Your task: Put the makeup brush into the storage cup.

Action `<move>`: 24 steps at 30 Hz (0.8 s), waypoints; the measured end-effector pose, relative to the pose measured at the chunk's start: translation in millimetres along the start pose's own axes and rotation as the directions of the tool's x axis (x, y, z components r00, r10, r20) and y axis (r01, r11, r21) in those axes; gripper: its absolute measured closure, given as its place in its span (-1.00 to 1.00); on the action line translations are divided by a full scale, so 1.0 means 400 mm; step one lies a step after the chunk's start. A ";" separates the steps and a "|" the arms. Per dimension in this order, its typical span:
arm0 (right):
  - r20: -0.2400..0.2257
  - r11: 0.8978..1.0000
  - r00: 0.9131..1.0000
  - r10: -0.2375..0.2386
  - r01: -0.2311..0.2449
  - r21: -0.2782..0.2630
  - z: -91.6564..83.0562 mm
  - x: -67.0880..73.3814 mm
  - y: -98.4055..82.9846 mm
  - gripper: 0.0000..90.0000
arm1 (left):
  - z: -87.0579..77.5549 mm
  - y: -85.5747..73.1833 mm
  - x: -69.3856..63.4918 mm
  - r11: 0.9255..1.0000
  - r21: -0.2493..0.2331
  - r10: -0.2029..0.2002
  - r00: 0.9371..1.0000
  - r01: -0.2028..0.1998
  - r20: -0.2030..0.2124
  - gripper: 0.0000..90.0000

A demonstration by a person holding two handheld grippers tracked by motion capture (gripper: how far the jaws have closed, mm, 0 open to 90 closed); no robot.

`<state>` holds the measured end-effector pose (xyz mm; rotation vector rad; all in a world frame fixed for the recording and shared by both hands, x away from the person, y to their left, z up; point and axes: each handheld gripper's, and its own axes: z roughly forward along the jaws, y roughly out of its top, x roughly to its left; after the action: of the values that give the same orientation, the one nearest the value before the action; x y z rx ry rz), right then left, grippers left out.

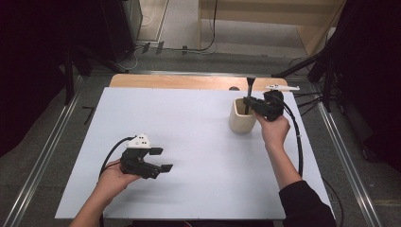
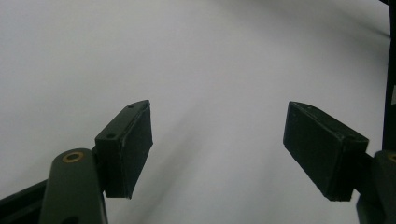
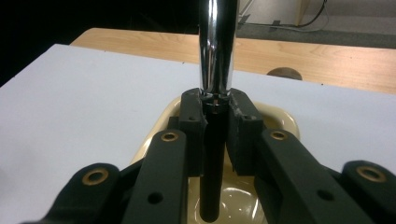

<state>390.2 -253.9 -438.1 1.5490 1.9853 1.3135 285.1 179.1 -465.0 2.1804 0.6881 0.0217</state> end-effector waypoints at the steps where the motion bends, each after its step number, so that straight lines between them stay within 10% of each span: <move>1: -0.001 1.000 1.000 -0.002 0.002 0.003 0.000 0.001 -0.001 0.77 | 0.000 0.000 0.000 1.000 0.000 0.000 1.000 0.000 0.000 -0.45; 18: -0.002 1.000 1.000 -0.020 0.020 0.001 -0.010 0.011 0.004 0.76 | -0.001 0.000 0.001 1.000 -0.001 0.000 1.000 0.000 -0.001 -0.45; 24: -0.026 0.998 0.998 -0.052 0.052 -0.027 -0.038 0.017 0.010 -0.09 | -0.002 0.000 0.001 1.000 -0.002 -0.002 1.000 0.002 -0.003 -0.45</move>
<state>379.4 -255.1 -424.7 1.4654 2.0024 1.3415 285.3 179.9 -464.8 2.1782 0.6914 0.0241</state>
